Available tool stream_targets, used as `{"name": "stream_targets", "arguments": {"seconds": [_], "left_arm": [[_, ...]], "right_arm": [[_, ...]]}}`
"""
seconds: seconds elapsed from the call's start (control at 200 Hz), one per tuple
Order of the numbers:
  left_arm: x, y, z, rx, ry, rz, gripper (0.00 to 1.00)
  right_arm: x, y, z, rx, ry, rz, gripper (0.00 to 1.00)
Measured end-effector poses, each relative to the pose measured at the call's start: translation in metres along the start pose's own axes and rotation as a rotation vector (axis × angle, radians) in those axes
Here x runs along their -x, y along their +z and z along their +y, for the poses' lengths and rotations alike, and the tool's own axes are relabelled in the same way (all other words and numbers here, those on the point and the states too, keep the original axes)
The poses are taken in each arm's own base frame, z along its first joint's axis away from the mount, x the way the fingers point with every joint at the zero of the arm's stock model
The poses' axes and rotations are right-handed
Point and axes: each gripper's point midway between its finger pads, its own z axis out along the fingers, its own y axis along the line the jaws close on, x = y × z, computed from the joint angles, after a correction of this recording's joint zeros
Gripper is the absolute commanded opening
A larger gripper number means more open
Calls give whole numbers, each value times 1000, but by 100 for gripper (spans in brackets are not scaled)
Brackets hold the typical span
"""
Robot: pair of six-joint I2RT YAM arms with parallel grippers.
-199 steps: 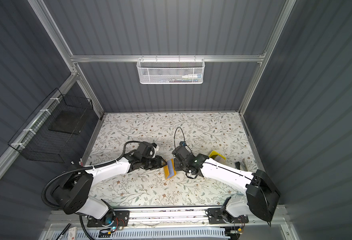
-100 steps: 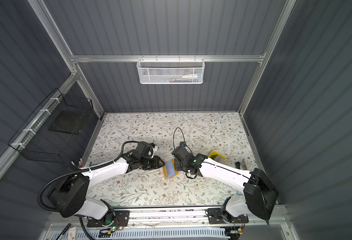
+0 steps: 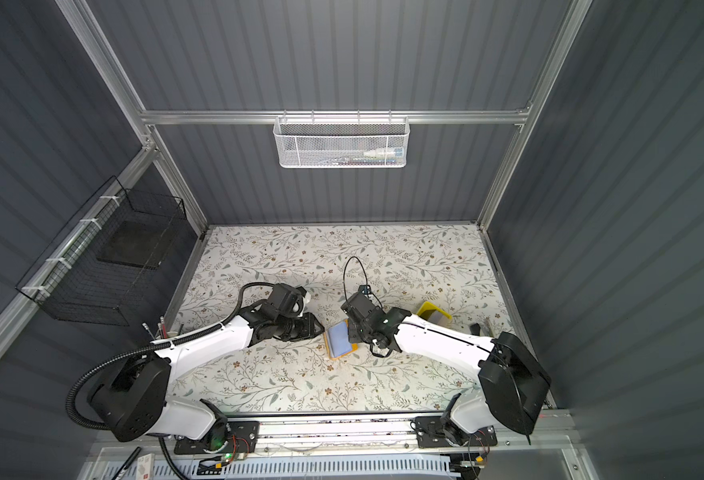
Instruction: Put the credit cards into the card holder
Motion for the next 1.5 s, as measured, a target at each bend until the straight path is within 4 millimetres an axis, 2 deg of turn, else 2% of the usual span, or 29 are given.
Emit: {"name": "stream_targets", "arguments": {"seconds": [0.105,0.27,0.625,0.941,1.066,1.281,1.501], "left_arm": [[-1,-3,3,17,5,-2,35],[-3,-6,6,34,9,-2,35],[-17,-4,18,62,-1,33,34],[-18,-6,18,63,7,34,34],[-18,-6,18,62,7,35,34],[-17,-4,10,15,17,34,36],[-16,1,-2,-69,22,29,39]], "right_arm": [[-2,3,0,-4,-2,7,12],[-3,5,0,-5,-2,15,25],[-2,6,13,59,-7,19,34],[1,-2,42,210,-37,28,32],[0,4,50,231,-44,54,26],[2,9,43,205,-16,52,28],[11,9,22,185,44,39,18]]}}
